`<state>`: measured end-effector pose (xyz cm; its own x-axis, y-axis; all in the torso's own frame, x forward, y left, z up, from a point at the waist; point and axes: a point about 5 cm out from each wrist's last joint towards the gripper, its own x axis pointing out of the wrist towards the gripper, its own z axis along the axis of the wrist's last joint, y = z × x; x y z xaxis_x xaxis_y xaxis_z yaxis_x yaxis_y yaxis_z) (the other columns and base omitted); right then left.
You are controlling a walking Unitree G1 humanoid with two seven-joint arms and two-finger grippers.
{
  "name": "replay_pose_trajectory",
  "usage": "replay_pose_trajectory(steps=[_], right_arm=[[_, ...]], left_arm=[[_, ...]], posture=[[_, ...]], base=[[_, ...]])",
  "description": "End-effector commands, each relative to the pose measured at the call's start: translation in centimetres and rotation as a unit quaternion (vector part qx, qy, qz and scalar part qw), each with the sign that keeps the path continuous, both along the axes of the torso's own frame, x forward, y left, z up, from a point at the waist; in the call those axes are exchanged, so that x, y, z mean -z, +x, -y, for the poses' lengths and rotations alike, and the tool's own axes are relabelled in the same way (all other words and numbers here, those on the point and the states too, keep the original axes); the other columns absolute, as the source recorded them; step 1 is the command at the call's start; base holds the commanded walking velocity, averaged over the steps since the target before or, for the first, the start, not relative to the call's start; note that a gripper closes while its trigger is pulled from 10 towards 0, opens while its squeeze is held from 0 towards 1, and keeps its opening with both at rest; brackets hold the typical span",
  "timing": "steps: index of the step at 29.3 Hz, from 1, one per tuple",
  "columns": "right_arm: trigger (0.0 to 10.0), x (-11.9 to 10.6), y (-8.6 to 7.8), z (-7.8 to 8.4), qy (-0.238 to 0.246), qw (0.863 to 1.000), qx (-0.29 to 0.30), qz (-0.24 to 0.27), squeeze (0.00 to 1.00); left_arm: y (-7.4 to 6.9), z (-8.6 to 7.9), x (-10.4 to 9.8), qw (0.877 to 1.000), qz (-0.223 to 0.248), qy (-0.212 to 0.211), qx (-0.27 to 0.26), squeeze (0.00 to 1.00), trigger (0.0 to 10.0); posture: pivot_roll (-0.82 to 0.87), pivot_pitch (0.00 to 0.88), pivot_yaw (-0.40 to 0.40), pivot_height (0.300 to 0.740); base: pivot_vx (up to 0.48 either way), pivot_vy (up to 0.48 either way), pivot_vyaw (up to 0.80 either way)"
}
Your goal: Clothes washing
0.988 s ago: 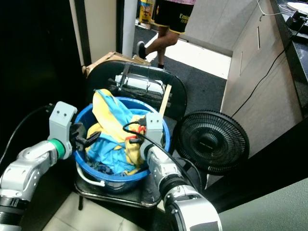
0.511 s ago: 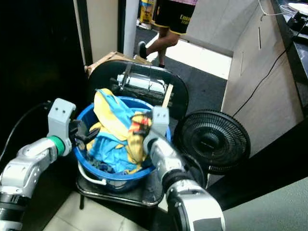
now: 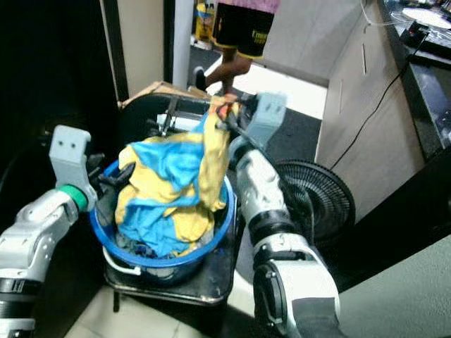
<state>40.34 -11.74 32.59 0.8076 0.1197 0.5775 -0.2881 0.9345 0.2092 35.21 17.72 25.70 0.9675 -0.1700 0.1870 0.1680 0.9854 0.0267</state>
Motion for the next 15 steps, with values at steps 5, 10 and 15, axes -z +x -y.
replay_pose_trajectory(steps=[5, 10, 15], right_arm=[[0.0, -0.9, -1.4, 1.5, 0.005, 0.999, 0.020, 0.039, 0.00], [10.0, -0.1, -1.5, 0.3, -0.013, 1.000, -0.001, 0.014, 0.00], [10.0, 2.1, -2.1, -1.3, -0.094, 0.995, -0.027, 0.002, 0.00]], left_arm=[[-1.7, -0.3, -2.2, 0.994, 0.069, -0.063, -0.055, 0.00, 10.0], [-2.1, -0.2, -2.3, 0.989, 0.067, -0.109, -0.074, 0.00, 10.0], [-2.5, 0.9, -1.3, 0.996, 0.036, -0.048, -0.071, 0.00, 10.0]], posture=[[0.05, 0.011, -0.047, 0.740], [0.05, 0.000, -0.040, 0.740], [0.05, 0.000, -0.044, 0.740]], base=[[0.000, 0.000, 0.00], [0.000, 0.000, 0.00], [0.000, 0.000, 0.00]])
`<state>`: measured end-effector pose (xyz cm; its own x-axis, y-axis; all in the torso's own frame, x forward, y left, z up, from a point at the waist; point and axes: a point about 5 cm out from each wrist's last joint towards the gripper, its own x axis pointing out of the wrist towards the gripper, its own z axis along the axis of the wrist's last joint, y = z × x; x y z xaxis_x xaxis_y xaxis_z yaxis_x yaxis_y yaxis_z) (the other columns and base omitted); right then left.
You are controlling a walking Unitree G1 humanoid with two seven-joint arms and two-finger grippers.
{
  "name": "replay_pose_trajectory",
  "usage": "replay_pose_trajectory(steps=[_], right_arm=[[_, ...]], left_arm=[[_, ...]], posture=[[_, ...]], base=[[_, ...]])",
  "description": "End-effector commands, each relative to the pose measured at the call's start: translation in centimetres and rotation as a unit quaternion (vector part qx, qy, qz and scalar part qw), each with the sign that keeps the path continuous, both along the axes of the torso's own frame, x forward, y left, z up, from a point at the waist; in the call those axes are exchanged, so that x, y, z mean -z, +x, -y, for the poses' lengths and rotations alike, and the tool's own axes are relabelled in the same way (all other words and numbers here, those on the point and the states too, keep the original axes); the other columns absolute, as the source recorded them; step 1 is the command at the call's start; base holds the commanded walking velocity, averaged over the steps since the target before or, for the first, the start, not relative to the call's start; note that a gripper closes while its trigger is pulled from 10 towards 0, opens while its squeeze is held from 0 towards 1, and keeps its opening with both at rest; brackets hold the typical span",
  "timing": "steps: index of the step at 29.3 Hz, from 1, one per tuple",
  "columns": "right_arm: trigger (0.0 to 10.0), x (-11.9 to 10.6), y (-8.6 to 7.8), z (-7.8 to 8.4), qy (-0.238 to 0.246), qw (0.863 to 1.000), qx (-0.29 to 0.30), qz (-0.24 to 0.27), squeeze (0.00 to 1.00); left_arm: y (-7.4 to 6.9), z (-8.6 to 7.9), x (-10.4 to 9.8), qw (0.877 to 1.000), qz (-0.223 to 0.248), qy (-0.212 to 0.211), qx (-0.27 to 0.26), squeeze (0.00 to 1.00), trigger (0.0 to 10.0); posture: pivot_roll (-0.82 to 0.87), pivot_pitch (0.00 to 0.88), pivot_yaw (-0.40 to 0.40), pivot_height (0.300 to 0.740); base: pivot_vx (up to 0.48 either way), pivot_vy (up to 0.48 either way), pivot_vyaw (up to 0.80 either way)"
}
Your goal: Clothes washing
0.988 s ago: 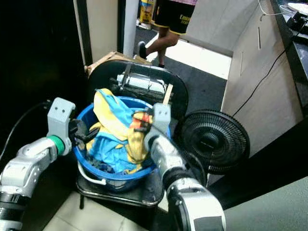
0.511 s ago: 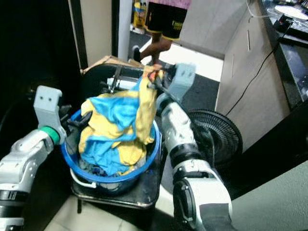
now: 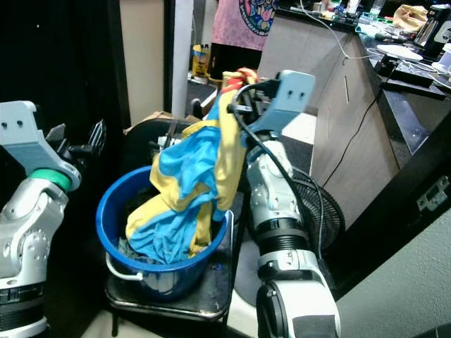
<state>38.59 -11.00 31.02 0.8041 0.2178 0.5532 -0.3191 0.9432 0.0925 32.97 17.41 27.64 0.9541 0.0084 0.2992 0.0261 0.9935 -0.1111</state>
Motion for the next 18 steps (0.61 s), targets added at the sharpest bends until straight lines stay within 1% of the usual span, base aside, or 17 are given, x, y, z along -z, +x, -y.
replay_pose_trajectory(steps=[1, 2, 3, 4, 6, 8, 9, 10, 11, 12, 16, 18], right_arm=[[10.0, 0.5, -0.4, -0.5, -0.031, 0.999, -0.010, 0.004, 0.00], [10.0, 0.5, -0.4, -0.5, -0.031, 0.999, -0.010, 0.004, 0.00], [10.0, 1.4, -0.7, -0.9, -0.052, 0.999, -0.016, 0.003, 0.00], [10.0, 2.8, -1.2, -1.1, -0.081, 0.996, -0.022, -0.005, 0.00], [10.0, 2.8, -1.2, -1.1, -0.081, 0.996, -0.022, -0.005, 0.00], [10.0, 5.2, -2.0, -0.6, -0.104, 0.994, -0.027, -0.032, 0.00], [10.0, 5.2, -2.0, -0.6, -0.104, 0.994, -0.027, -0.032, 0.00], [10.0, 6.1, -2.2, -0.3, -0.111, 0.992, -0.027, -0.045, 0.00], [10.0, 6.1, -2.2, -0.3, -0.111, 0.992, -0.027, -0.045, 0.00], [10.0, 6.6, -2.3, -0.1, -0.118, 0.991, -0.026, -0.051, 0.00], [10.0, 6.6, -2.3, -0.1, -0.118, 0.991, -0.026, -0.051, 0.00], [10.0, 7.3, -2.1, -0.2, -0.125, 0.990, -0.023, -0.066, 0.00]], left_arm=[[-0.3, 0.6, 0.7, 1.000, -0.017, 0.025, 0.003, 0.00, 10.0], [-0.3, 0.6, 0.7, 1.000, -0.017, 0.025, 0.003, 0.00, 10.0], [-0.6, 0.9, 0.9, 0.998, -0.019, 0.054, 0.002, 0.00, 10.0], [-1.1, 0.9, 1.7, 0.997, -0.025, 0.070, -0.003, 0.00, 10.0], [-1.1, 0.9, 1.7, 0.997, -0.025, 0.070, -0.003, 0.00, 10.0], [-2.0, -0.3, 2.7, 0.998, -0.023, 0.060, -0.017, 0.00, 10.0], [-2.0, -0.3, 2.7, 0.998, -0.023, 0.060, -0.017, 0.00, 10.0], [-2.4, -0.9, 2.8, 0.998, -0.018, 0.054, -0.022, 0.00, 10.0], [-2.4, -0.9, 2.8, 0.998, -0.018, 0.054, -0.022, 0.00, 10.0], [-2.5, -1.3, 2.6, 0.998, -0.007, 0.049, -0.025, 0.00, 10.0], [-2.5, -1.3, 2.6, 0.998, -0.007, 0.049, -0.025, 0.00, 10.0], [-2.4, -1.5, 2.4, 0.999, -0.009, 0.036, -0.021, 0.00, 10.0]], posture=[[0.05, 0.000, -0.044, 0.740], [0.05, 0.000, -0.044, 0.740], [0.05, 0.000, -0.045, 0.740], [0.05, 0.000, -0.046, 0.740], [0.05, 0.000, -0.046, 0.740], [0.06, 0.000, -0.047, 0.740], [0.06, 0.000, -0.047, 0.740], [0.06, 0.000, -0.048, 0.740], [0.06, 0.000, -0.048, 0.740], [0.06, 0.000, -0.048, 0.740], [0.06, 0.000, -0.048, 0.740], [0.06, 0.000, -0.054, 0.740]], base=[[0.000, 0.000, 0.00], [0.000, 0.000, 0.00], [0.000, 0.000, 0.00], [0.000, 0.000, 0.00], [0.000, 0.000, 0.00], [0.000, 0.000, 0.00], [0.000, 0.000, 0.00], [0.000, 0.000, 0.00], [0.000, 0.000, 0.00], [0.000, 0.000, 0.00], [0.000, 0.000, 0.00], [0.000, 0.000, 0.00]])
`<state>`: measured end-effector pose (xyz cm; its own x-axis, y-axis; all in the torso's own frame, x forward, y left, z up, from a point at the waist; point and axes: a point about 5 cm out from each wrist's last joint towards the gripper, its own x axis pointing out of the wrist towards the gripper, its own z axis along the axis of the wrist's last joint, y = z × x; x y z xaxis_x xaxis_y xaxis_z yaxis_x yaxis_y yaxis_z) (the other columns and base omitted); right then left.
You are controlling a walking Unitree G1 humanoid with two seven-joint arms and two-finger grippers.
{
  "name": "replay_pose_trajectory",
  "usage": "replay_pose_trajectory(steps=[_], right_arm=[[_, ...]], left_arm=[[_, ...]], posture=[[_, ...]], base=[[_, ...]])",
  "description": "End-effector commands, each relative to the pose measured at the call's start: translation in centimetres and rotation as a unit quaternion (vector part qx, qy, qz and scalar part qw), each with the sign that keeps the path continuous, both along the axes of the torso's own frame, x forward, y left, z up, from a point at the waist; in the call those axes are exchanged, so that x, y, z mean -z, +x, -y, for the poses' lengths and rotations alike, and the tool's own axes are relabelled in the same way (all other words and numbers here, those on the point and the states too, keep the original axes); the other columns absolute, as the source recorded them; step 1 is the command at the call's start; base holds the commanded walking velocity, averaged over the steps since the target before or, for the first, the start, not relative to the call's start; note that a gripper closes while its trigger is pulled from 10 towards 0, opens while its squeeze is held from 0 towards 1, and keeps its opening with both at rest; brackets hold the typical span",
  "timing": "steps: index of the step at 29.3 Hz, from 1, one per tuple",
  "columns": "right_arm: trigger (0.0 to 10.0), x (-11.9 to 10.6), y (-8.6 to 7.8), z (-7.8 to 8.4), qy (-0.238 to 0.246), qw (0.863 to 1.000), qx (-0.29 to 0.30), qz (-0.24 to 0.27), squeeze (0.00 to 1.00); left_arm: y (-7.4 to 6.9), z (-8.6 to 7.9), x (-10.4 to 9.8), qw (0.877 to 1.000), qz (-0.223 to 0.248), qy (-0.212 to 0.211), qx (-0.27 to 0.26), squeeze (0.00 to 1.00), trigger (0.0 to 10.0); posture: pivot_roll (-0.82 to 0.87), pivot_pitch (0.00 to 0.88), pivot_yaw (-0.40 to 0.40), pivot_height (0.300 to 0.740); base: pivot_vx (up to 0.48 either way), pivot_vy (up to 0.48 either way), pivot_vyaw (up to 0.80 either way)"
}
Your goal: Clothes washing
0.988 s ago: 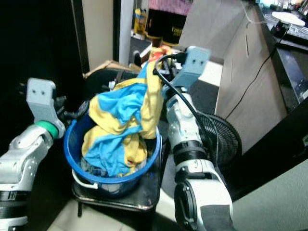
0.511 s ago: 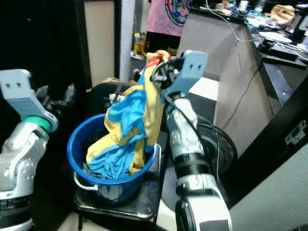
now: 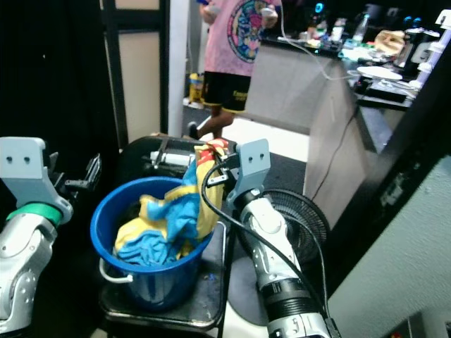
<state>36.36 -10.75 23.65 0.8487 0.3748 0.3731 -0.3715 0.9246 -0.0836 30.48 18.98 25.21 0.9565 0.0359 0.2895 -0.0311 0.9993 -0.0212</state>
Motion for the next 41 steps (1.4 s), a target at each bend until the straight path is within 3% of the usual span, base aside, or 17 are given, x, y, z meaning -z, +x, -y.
replay_pose_trajectory(steps=[1, 10, 23, 41], right_arm=[[10.0, -0.1, 0.1, 0.0, -0.008, 1.000, 0.004, 0.001, 0.00], [10.0, 1.1, 0.3, -0.4, -0.017, 0.999, 0.008, -0.027, 0.00], [10.0, 2.1, -0.6, -1.0, -0.028, 0.999, 0.000, -0.042, 0.00], [10.0, 1.6, -0.7, -1.2, -0.025, 0.999, 0.000, -0.039, 0.00]], left_arm=[[0.1, 0.0, 0.0, 1.000, -0.003, -0.009, 0.007, 0.00, 10.0], [-0.1, 0.4, -0.3, 1.000, -0.002, -0.013, 0.006, 0.00, 10.0], [-0.5, 1.6, -0.3, 1.000, 0.002, -0.019, 0.021, 0.00, 10.0], [-0.4, 1.5, -0.3, 1.000, 0.004, -0.025, 0.016, 0.00, 10.0]], posture=[[0.06, 0.000, -0.054, 0.740], [0.07, 0.000, -0.074, 0.740], [0.07, 0.012, -0.072, 0.740], [0.07, 0.005, -0.070, 0.740]], base=[[0.000, 0.000, 0.00], [0.000, 0.000, 0.00], [0.000, 0.459, 0.00], [0.000, 0.000, -0.08]])
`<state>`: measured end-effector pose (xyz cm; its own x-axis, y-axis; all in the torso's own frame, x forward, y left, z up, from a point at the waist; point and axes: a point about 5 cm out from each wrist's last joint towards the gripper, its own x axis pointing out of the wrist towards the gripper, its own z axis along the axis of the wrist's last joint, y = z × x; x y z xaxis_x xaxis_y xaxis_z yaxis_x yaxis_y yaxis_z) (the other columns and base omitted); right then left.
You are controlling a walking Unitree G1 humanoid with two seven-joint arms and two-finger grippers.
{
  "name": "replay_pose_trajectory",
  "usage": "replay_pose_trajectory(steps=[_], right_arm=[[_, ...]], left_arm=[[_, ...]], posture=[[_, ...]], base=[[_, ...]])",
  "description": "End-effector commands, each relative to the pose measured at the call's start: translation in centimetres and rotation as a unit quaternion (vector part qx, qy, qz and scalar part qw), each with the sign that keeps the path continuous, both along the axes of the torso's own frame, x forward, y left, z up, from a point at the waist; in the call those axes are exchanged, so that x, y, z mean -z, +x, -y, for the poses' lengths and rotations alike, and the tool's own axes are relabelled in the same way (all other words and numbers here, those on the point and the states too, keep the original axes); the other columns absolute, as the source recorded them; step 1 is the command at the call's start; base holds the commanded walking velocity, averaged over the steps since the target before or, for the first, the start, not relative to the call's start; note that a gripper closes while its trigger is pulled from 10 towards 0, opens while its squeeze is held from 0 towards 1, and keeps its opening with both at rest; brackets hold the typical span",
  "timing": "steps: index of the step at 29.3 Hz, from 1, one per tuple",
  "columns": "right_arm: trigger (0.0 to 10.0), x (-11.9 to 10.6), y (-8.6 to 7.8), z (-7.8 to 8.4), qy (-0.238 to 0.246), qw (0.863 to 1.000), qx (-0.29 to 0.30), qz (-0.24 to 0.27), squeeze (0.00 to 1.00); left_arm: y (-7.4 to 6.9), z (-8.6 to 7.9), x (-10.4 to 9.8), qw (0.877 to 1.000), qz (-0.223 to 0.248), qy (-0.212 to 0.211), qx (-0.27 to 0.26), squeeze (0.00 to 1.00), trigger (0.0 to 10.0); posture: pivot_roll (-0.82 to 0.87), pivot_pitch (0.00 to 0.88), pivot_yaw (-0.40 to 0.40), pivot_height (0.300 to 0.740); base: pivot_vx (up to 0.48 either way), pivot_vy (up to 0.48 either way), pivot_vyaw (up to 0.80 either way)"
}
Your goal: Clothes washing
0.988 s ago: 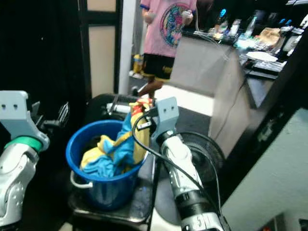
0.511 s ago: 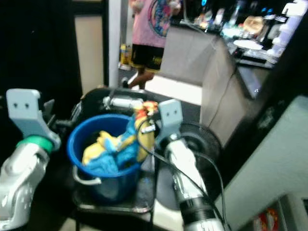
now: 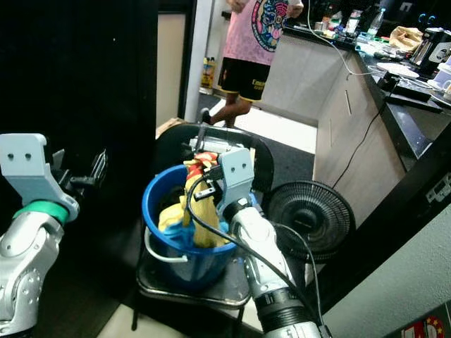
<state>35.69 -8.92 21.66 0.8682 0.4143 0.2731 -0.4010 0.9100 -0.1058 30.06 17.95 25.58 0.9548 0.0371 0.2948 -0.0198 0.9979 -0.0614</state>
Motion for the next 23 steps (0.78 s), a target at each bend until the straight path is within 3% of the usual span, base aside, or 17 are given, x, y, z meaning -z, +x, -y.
replay_pose_trajectory(steps=[1, 17, 23], right_arm=[[10.0, -0.4, 0.0, 0.6, 0.005, 1.000, 0.012, 0.005, 0.00], [10.0, -0.5, -0.1, 0.8, 0.012, 1.000, 0.025, 0.008, 0.00], [10.0, -2.5, -0.1, 0.9, 0.038, 0.998, 0.027, 0.035, 0.00]], left_arm=[[0.0, 0.5, 0.0, 1.000, 0.001, -0.004, 0.011, 0.00, 10.0], [0.2, 0.4, -0.2, 1.000, 0.004, 0.007, 0.013, 0.00, 10.0], [0.4, 1.0, -1.2, 0.999, 0.024, 0.008, 0.039, 0.00, 10.0]], posture=[[0.07, 0.005, -0.070, 0.740], [0.07, 0.001, -0.054, 0.740], [0.08, 0.000, -0.046, 0.740]], base=[[0.000, 0.000, -0.80], [0.000, 0.000, -0.80], [0.000, 0.000, -0.80]])
